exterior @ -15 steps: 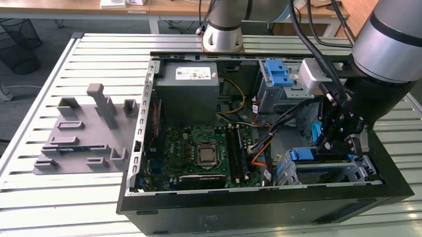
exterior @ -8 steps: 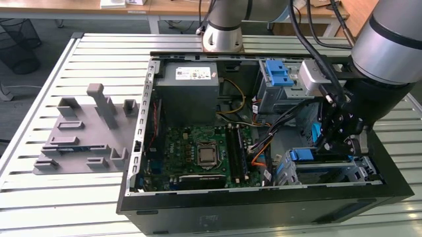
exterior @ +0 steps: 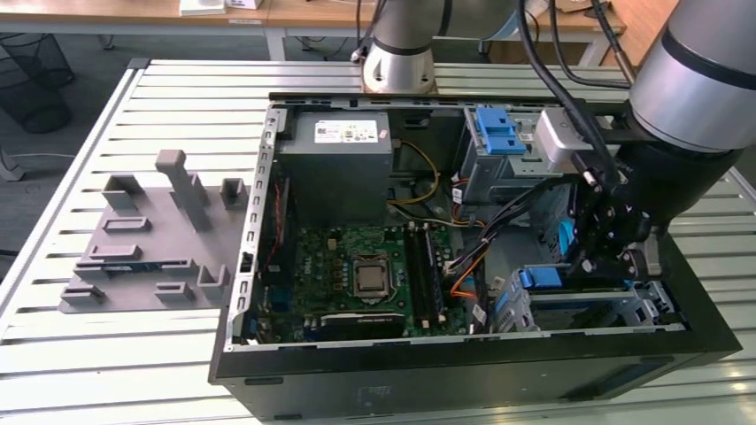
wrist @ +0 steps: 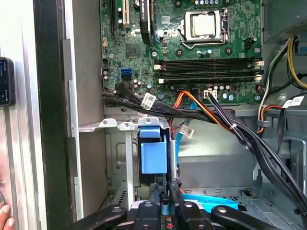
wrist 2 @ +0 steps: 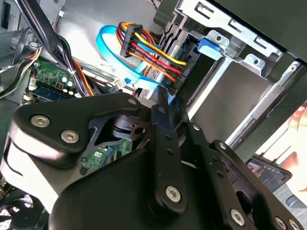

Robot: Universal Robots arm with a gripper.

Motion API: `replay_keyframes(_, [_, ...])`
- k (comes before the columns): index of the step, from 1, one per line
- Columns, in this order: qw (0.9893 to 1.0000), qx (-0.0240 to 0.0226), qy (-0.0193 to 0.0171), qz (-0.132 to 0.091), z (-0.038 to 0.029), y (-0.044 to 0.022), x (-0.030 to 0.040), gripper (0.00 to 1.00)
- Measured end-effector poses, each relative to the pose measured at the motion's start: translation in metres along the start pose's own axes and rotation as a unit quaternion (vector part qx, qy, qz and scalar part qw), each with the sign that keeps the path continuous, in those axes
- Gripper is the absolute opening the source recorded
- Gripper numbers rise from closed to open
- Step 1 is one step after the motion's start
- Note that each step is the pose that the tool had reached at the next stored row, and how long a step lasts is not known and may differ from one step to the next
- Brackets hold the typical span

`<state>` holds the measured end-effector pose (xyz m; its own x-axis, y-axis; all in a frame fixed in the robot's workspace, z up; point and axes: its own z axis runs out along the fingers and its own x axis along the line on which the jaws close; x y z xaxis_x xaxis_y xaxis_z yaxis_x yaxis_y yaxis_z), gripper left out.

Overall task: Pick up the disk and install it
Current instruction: 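Insert the second disk wire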

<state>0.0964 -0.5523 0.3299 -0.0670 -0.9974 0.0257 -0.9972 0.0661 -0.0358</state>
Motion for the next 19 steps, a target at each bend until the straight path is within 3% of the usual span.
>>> replay_keyframes(9, [1.0, -0.0004, 0.0001, 0.0, -0.0128, -0.0005, 0.0003, 0.24])
replay_keyframes(11, [1.0, -0.0005, -0.0007, 0.0, -0.013, -0.0005, 0.0003, 0.22])
replay_keyframes(13, [1.0, -0.0006, -0.0014, 0.0, -0.013, -0.0005, 0.0002, 0.11])
replay_keyframes(19, [1.0, -0.0006, -0.0022, 0.0, -0.0131, -0.0005, 0.0002, 0.11])
